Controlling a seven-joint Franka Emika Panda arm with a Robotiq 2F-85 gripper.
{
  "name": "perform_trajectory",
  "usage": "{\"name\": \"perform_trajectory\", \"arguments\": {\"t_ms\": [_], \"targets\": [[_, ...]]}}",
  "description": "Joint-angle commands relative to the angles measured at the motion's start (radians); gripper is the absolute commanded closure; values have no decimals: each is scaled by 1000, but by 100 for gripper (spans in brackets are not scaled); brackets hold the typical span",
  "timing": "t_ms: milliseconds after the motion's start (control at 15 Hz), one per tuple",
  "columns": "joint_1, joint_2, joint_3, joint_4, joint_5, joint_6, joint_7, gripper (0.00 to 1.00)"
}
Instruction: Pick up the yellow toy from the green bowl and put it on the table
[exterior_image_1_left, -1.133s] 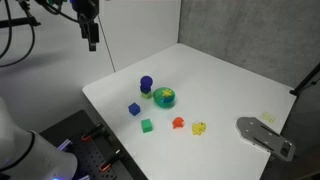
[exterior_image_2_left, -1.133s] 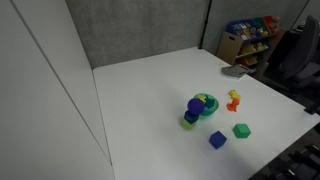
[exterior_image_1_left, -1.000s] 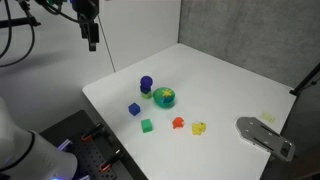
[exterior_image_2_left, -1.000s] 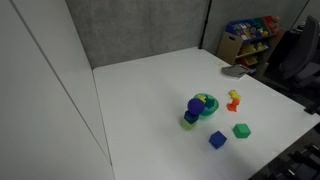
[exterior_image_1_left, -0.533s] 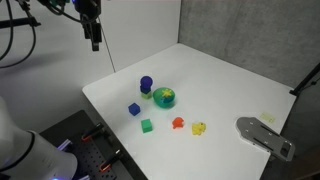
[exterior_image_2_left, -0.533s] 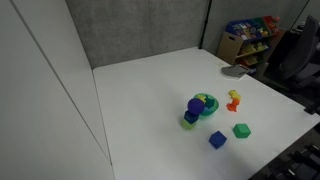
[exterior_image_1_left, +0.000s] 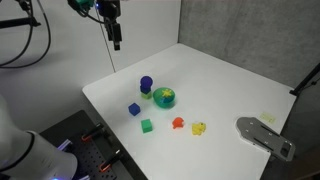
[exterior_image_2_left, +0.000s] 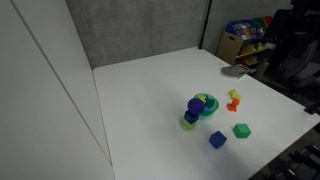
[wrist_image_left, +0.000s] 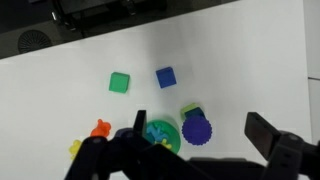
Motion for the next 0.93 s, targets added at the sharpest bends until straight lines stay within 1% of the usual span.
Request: {"name": "perform_trajectory", "arguments": {"t_ms": [0,200,467,667,867], "targets": [[-17,156,15,121,-80,42,108,0],[-9,261,-1,185,-135,84,172,0],[6,386,-36,240,-194,159,222,0],[17,472,-66,274,-227,230,219,0],[28,544,-93,304,-247,304,179,0]]}}
